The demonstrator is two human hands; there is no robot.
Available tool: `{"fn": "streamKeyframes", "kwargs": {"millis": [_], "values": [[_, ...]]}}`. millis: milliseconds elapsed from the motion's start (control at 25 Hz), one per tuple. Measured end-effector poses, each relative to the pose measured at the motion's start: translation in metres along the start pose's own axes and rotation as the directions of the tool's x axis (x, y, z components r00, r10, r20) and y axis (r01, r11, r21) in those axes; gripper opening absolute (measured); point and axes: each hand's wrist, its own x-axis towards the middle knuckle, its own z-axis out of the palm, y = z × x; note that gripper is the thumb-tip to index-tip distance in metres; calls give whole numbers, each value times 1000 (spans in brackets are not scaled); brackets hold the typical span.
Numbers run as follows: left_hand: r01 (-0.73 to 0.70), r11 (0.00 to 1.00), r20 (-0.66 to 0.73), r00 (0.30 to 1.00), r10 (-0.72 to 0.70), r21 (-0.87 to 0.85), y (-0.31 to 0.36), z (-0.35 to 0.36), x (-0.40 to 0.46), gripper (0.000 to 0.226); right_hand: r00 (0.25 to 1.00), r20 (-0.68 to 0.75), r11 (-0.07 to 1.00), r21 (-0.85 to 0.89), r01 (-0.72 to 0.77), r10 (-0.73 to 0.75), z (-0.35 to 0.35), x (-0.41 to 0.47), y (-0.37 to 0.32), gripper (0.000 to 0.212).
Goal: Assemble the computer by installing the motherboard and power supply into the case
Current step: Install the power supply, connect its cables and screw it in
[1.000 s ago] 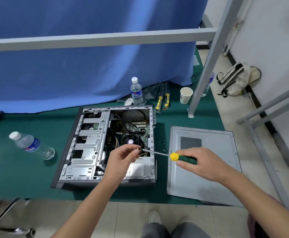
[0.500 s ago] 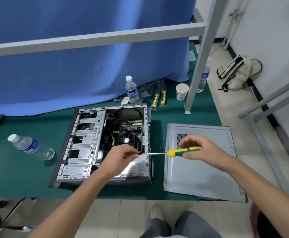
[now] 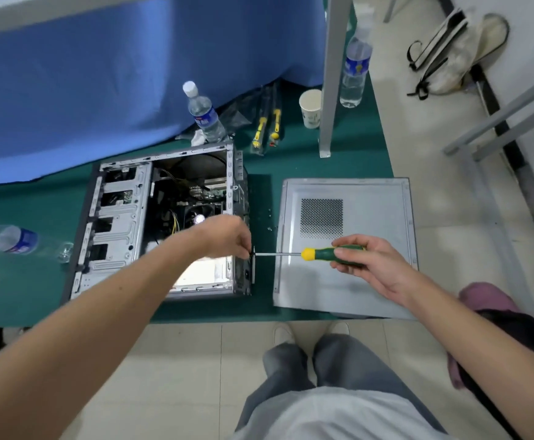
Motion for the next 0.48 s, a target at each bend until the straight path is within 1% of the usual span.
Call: {"fn": "streamKeyframes", "kwargs": {"millis": [80, 160, 280, 400, 480], "values": [[-4, 997, 75, 997, -2, 72, 9, -9, 12, 8, 1000, -15, 1000, 8, 20, -20, -4, 4, 1, 21], [-6, 992, 108, 994, -8, 129, 13, -18, 21, 6, 999, -19, 999, 36, 29, -28, -7, 9, 4, 23], [-20, 986, 155, 988, -6, 167, 15, -20, 33, 1, 998, -42, 997, 56, 46, -44, -9, 17, 13, 26], [-38, 975, 201, 979, -7, 221, 14, -14, 42, 5, 997, -68, 998, 45, 38, -35, -6, 23, 25, 28], [-20, 973, 217, 976, -32, 232, 10, -15, 46, 4, 997, -76, 998, 48, 34, -31, -2, 29, 30, 30]]}}
